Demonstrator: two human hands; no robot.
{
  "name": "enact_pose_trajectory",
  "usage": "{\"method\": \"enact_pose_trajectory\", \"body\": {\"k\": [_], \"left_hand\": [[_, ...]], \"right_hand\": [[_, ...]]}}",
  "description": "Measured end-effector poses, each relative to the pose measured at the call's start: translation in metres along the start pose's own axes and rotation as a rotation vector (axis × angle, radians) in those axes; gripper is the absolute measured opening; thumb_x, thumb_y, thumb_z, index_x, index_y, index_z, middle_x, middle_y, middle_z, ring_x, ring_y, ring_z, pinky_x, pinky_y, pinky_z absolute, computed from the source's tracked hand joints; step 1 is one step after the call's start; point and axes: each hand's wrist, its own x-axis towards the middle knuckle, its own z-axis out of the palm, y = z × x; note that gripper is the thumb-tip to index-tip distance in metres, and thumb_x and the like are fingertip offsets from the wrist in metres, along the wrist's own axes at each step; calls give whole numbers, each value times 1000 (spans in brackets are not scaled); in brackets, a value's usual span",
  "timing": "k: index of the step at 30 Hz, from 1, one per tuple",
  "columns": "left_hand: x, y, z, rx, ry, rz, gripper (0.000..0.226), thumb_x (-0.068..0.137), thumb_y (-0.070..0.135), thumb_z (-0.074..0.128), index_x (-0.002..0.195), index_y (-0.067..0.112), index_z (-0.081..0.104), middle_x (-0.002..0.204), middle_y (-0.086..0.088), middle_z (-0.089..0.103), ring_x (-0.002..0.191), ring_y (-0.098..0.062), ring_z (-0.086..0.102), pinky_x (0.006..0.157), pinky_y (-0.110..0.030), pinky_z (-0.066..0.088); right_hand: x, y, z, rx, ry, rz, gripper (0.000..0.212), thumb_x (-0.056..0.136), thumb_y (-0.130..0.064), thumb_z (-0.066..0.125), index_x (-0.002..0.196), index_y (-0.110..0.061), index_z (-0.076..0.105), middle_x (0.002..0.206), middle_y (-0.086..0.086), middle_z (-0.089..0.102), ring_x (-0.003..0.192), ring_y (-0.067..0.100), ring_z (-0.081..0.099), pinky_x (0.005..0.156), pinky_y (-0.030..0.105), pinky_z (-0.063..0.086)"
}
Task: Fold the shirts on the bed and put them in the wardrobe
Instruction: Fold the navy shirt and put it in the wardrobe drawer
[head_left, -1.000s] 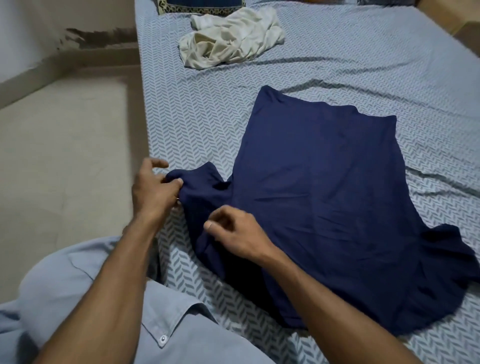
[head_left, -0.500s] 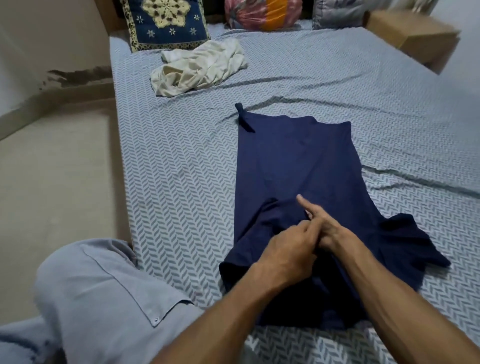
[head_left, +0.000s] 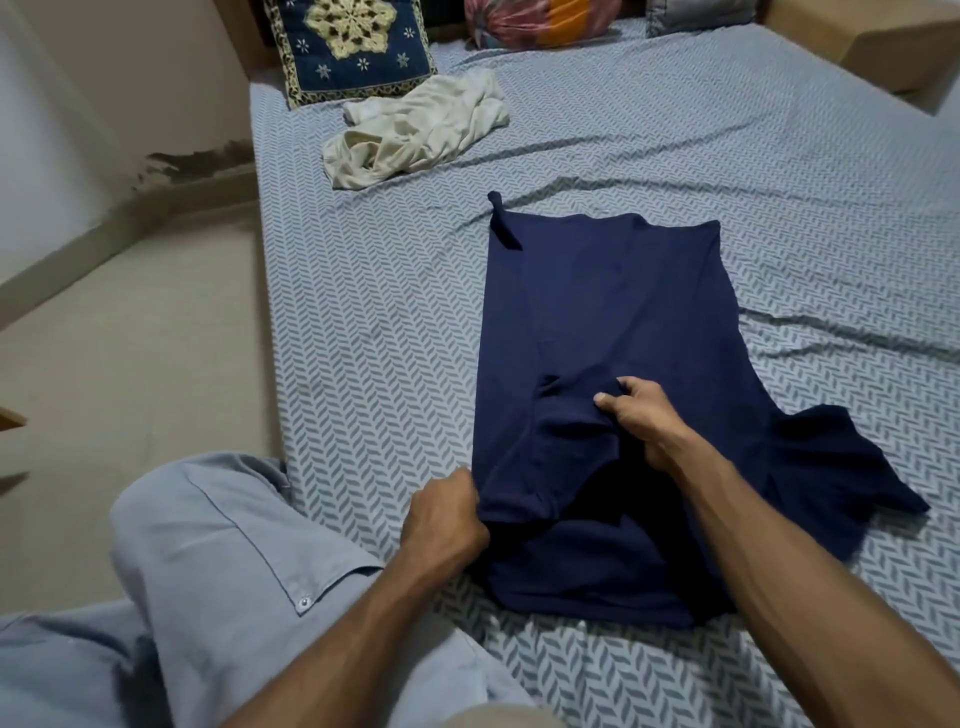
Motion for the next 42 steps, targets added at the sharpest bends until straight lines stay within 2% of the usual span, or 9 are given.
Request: {"method": "enact_pose_trajectory", "body": {"k": [6,12,15,19,28,32,34,37,42], "left_hand": [[-13,3,15,459,56,336,31,85,8,55,116,14,53,124,-8,49,118,-32,46,88,-41,42],[-15,-1,19,435,-28,446,27,81,14,64,104,19,50,114,-4,50,109,-28,50,71,-35,36],[-13,-4,14,309,30,480,26,78,39,60,88,26,41,99,0,52,100,-25,54,73,-34,42],[21,4,3,125,123,461,34,77,58,49,81,24,48,86,-1,52,89,-27,56,77,-40,50],[145,84,-28,-124,166,310,35,87,49,68,92,14,67,89,-5,73,87,-26,67,78,-37,53],[181,82,-31,-328,-23,182,49,78,55,78,64,10,66,50,-1,66,40,-9,58,49,-23,46],[190,76,-30,-466,-122,169,41,78,45,81,63,9,68,47,-1,62,37,-10,51,45,-20,39],[198,68,-30,-577,-263,204,15,80,26,82,72,15,76,56,-1,65,46,-12,52,46,-22,41],[202,63,-33,-586,-353,243,13,85,23,79,75,16,78,56,1,63,46,-11,52,48,-23,42]], "right_hand": [[10,3,-23,-151,64,9,25,85,-23,81,104,-17,66,102,5,71,93,20,68,92,40,57],[11,7,-33,-355,46,19,34,80,-21,79,110,-19,64,104,2,70,89,18,66,85,35,57],[5,-4,-33,-720,85,-13,54,74,-43,73,122,-26,53,120,4,62,108,29,61,91,39,52],[8,-20,-15,-984,197,-349,55,86,-54,59,134,-31,50,132,5,52,125,33,47,97,52,43],[92,-87,34,-633,59,-364,22,88,-27,60,104,-20,75,107,0,75,106,22,67,96,35,53],[155,-112,61,-375,-21,-169,18,79,-23,71,70,-15,57,64,6,59,61,27,69,60,36,61],[182,-127,71,-155,-90,-50,32,83,-11,75,68,-17,47,59,3,41,47,18,44,42,24,42],[218,-150,81,-15,-173,109,36,87,-18,76,74,-22,42,62,-1,28,45,11,26,39,21,27],[261,-175,81,100,-103,176,13,81,-16,77,78,-17,64,82,0,60,77,16,59,61,29,51]]}}
